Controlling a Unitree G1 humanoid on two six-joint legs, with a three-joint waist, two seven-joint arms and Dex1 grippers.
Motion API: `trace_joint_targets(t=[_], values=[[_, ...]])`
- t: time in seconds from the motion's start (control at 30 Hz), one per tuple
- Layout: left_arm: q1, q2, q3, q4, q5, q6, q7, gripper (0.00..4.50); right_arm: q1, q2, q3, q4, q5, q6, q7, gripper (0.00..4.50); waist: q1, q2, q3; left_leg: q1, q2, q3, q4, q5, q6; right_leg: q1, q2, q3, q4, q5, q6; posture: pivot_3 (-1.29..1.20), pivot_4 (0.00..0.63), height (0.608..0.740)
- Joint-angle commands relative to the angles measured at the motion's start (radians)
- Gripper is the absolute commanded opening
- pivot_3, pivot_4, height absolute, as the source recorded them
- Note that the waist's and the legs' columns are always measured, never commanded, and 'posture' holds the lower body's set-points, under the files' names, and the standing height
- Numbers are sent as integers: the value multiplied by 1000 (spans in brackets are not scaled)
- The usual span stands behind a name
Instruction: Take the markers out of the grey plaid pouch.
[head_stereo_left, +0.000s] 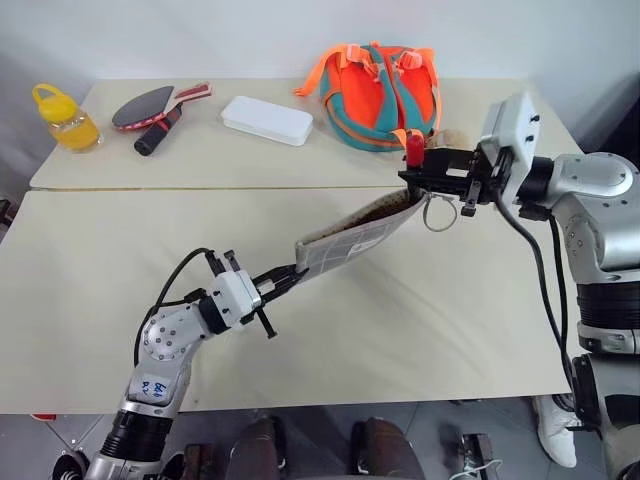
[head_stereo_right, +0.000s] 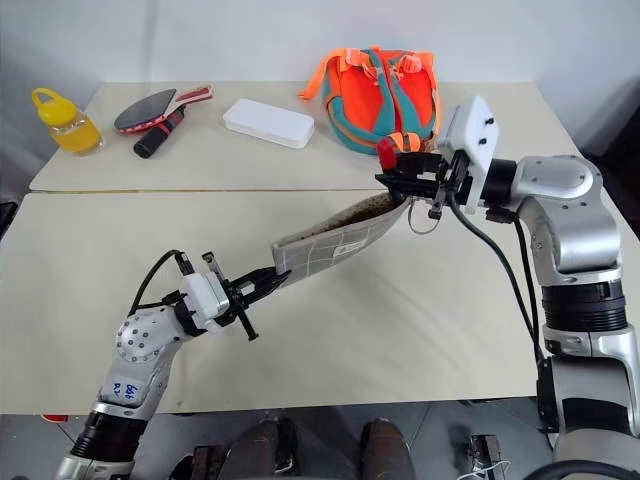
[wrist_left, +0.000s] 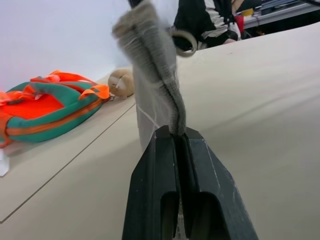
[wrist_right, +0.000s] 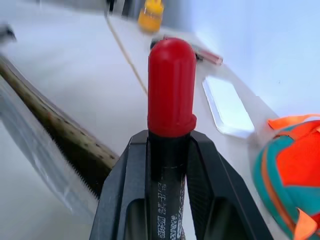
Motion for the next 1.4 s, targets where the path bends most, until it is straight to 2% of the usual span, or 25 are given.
trace_joint_targets(t=[0.03,0.17,0.3,0.37,0.47,0.6,0.77,0.9,1.17,1.4], values=[[1,-5,11,-18,2,-6,13,0,11,-8,-46,-125,119,121,4,569,0,0,0,0,0,0,0,0,0,0,0,0,0,0,0,0,150,740],[6,-10,-2,-25,14,-9,19,0,-24,31,-81,-120,131,118,-74,569,-1,0,0,0,0,0,0,0,0,0,0,0,0,0,0,0,150,740],[17,-3,3,-33,12,-10,15,0,-70,-55,-6,90,-160,-144,-137,569,-1,0,0,0,0,0,1,0,0,0,0,0,0,0,0,0,150,740],[20,0,7,-31,9,-12,12,0,-96,-80,19,192,-255,-233,-172,569,1,0,0,0,0,1,1,0,0,0,0,0,0,0,0,0,150,740],[23,2,7,-34,10,-15,9,0,-92,-146,119,323,-468,-455,-209,569,-2,0,0,0,0,2,0,0,0,-1,0,0,-1,0,0,0,150,740],[23,-2,-5,-37,22,-20,11,0,-19,-164,229,432,-625,-556,-214,569,-6,0,0,0,0,3,-1,0,0,-1,0,1,-1,0,0,0,150,740],[30,-8,-15,-57,26,-11,17,0,4,-75,261,579,-677,-602,-284,569,-12,0,0,0,0,4,0,0,0,-1,0,1,0,0,0,0,150,740],[32,-9,-14,-69,28,-2,21,0,-16,-32,252,666,-678,-608,-285,569,-20,1,0,1,0,3,1,0,0,0,0,1,1,0,0,0,150,740],[47,-12,-19,-85,37,2,31,0,-31,-22,237,675,-662,-607,-241,3270,-24,1,1,1,0,3,1,0,0,0,0,1,1,0,0,0,150,740],[40,-11,-13,-84,29,9,33,0,-100,-31,127,603,-542,-547,-201,3270,-26,2,1,1,0,3,1,0,0,0,0,2,1,0,0,0,150,740]])
